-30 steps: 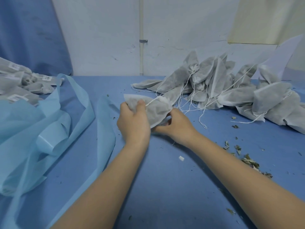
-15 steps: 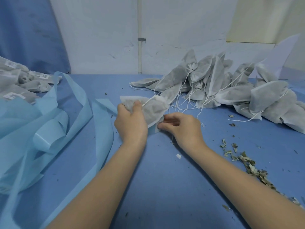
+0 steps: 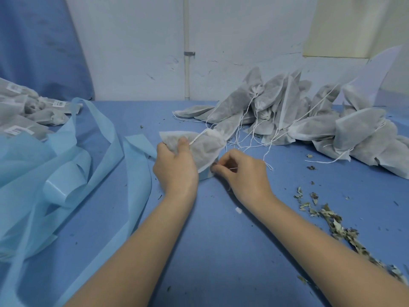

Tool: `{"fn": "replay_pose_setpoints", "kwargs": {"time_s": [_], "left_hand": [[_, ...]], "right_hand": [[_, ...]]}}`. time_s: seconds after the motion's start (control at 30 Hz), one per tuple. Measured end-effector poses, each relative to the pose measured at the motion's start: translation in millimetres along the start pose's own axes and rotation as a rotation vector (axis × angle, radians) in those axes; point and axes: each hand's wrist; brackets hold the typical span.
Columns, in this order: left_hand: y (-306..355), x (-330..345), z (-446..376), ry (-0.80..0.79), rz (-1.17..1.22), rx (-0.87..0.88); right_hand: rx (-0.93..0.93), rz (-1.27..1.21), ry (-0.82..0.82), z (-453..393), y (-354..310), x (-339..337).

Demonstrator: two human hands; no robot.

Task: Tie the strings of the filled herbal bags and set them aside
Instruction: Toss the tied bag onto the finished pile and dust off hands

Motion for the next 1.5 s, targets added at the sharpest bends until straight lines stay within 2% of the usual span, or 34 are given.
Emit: {"fn": "replay_pose_setpoints", "kwargs": {"time_s": [0.13,0.27,0.33,0.43,0.6,0.77,0.9,1.13,1.37,1.5], "left_hand": [[-0.6,-0.1,0.0,0.004,0.002,0.017],[-0.3,0.7,-0.2,0.002,0.003,0.038],[0.1,0.6,-0.4,-0.004,0.01,0.038],[1.8,-1.6,0.3,-0.009,0.039,0.064],[5.6,-3.5,3.8,-0.058,0.123,0.197],[8.0,-4.8,10.9,-0.194,0.143,0.287],[9.0,-4.9,17.1,-0.321,0.125,0.319],[13.3,-1.9,29.0,-0.467,0.184,0.272],[15.6,1.2,31.4,-0.556,0.309,0.101],[17.1,0.4,32.7,-0.607,0.315,0.133]], "right_hand": [[-0.049,0.061,-0.089,7.6,-5.2,-2.0],[-0.103,0.078,-0.296,16.7,-13.4,-9.9],[-0.08,0.081,-0.336,16.9,-17.0,-17.6],[-0.084,0.077,-0.274,12.2,-21.9,-34.4],[-0.253,0.031,-0.076,8.0,-27.4,-54.8],[-0.388,0.056,-0.026,7.8,-31.1,-59.1],[-0.413,0.062,0.073,5.0,-29.9,-59.6],[-0.404,0.067,0.13,2.6,-26.0,-60.1],[-0.384,-0.033,0.129,-0.3,-19.8,-60.5],[-0.386,-0.073,0.119,-0.7,-17.4,-59.4]]}}
Point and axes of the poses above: each hand's wrist, its own z-axis away from the middle knuckle, its own x-axis out of the palm, y = z × x, and after that the axes turned 2 degrees about -x, right-handed
